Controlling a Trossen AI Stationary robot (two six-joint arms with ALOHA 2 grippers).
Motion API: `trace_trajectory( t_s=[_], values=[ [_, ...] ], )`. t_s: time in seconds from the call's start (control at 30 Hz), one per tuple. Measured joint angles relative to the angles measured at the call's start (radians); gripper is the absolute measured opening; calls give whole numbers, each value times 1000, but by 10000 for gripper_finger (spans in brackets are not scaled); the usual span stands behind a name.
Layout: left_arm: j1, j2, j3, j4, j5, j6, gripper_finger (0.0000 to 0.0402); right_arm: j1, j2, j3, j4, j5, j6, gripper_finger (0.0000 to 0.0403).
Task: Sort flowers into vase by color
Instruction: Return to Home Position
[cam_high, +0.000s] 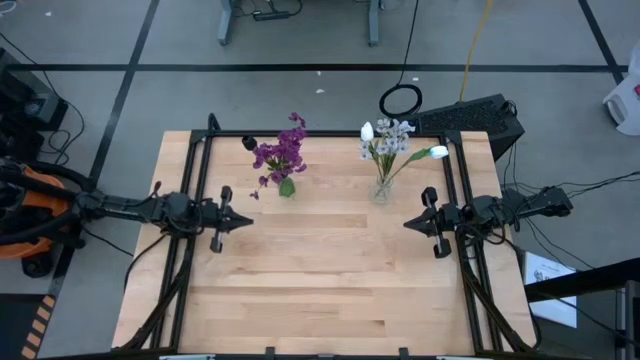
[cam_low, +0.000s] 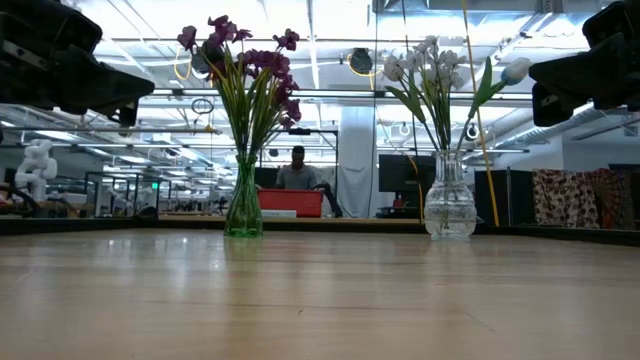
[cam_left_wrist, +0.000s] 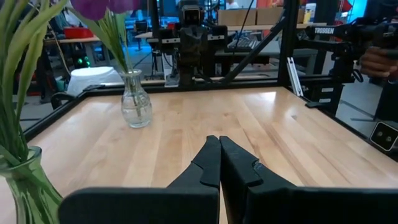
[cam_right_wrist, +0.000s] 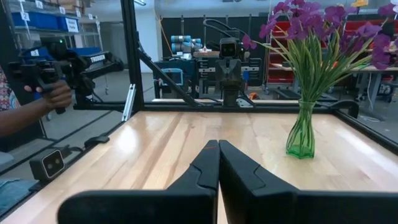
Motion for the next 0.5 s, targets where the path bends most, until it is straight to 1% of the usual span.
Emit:
trace_trajectory(
  t_s=[0.27,0.5],
  values=[
    [0,-82,0,-49,-2,21,0,0,0,0,0,0,-19,0],
    [0,-114,0,-53,-2,42,0,0,0,0,0,0,-20,0]
  ],
)
